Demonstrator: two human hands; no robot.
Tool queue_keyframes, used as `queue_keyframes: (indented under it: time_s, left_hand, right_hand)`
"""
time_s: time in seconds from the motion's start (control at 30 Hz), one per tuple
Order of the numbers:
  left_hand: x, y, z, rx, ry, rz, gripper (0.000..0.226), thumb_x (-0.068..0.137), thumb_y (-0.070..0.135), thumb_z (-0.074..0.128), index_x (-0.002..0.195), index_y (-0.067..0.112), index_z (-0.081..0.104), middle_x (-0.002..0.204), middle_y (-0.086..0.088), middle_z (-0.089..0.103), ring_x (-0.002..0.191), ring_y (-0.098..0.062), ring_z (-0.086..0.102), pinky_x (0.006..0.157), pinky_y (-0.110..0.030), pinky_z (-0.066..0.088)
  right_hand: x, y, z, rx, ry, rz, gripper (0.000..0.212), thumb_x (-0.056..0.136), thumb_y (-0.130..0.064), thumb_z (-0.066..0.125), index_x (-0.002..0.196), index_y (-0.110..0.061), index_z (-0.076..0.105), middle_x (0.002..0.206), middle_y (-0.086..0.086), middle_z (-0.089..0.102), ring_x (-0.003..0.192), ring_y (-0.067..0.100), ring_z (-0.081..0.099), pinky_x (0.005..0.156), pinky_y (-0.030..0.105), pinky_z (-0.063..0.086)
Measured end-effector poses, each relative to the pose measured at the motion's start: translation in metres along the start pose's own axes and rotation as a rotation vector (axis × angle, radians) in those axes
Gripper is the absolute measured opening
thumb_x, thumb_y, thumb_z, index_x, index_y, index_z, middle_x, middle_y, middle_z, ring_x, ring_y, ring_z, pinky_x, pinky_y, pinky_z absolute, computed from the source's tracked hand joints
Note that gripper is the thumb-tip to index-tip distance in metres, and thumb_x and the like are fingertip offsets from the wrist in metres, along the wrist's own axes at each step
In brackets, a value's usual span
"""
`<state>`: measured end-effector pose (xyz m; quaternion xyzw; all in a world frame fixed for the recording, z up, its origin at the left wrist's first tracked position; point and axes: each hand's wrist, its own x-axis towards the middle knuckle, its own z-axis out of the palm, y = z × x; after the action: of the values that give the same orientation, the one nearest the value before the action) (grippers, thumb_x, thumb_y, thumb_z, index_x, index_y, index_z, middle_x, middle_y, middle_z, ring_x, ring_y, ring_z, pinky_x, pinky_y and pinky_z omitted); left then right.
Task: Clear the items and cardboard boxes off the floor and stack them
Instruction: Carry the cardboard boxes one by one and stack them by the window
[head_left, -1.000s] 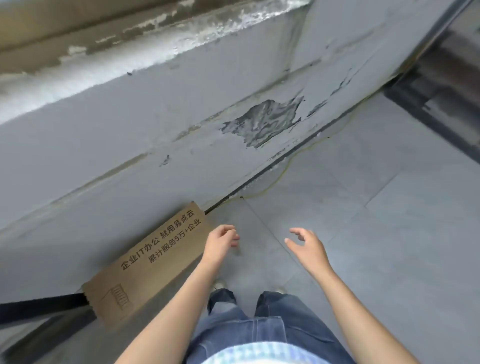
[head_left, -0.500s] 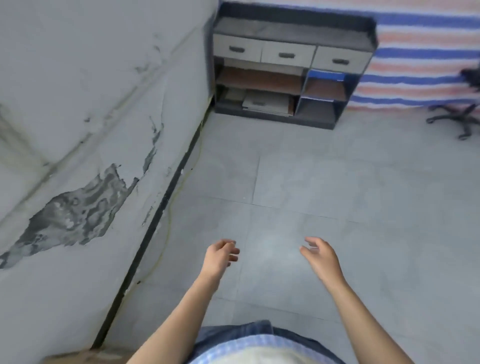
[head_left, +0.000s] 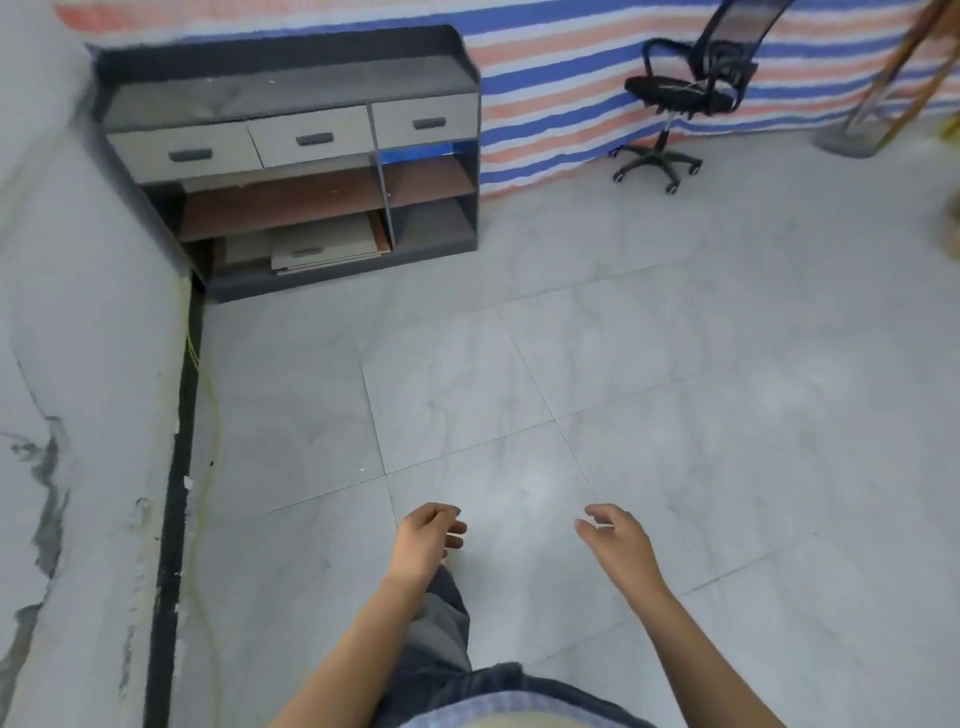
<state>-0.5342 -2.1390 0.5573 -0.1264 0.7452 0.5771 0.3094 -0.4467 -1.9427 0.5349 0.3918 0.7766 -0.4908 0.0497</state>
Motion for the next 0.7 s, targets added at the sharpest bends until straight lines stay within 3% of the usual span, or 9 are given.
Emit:
queue_keyframes:
  time_s: [0.17, 0.37, 0.7]
  left_hand:
    - [0.080, 0.069, -0.024, 0.039, -0.030, 0.057, 0.016, 0.094, 0.009, 0.047, 0.085, 0.008, 0.061, 0.081, -0.008, 0.065, 0.069, -0.019, 0.058, 0.067, -0.027, 0.043]
    - [0.170, 0.150, -0.038, -0.019, -0.050, 0.025, 0.019, 0.093, 0.008, 0.047, 0.079, 0.011, 0.059, 0.079, -0.007, 0.063, 0.069, -0.019, 0.057, 0.066, -0.027, 0.042]
    - [0.207, 0.163, 0.050, 0.188, -0.339, -0.104, 0.012, 0.091, 0.009, 0.051, 0.085, 0.007, 0.060, 0.080, -0.008, 0.064, 0.068, -0.020, 0.057, 0.066, -0.027, 0.042]
  right_hand:
    - [0.053, -0.051, 0.022, 0.061, 0.070, 0.038, 0.032, 0.091, -0.021, 0.056, 0.121, -0.011, 0.056, 0.130, 0.006, 0.050, 0.114, 0.018, 0.051, 0.092, 0.024, 0.037]
    - [0.094, -0.110, 0.019, 0.117, 0.210, 0.092, 0.033, 0.090, -0.019, 0.057, 0.122, -0.011, 0.055, 0.129, 0.006, 0.049, 0.103, 0.013, 0.047, 0.085, 0.023, 0.037]
    - [0.101, -0.076, 0.013, 0.128, 0.247, 0.375, 0.032, 0.092, -0.020, 0.053, 0.122, -0.013, 0.054, 0.126, 0.005, 0.054, 0.099, 0.011, 0.049, 0.083, 0.019, 0.039]
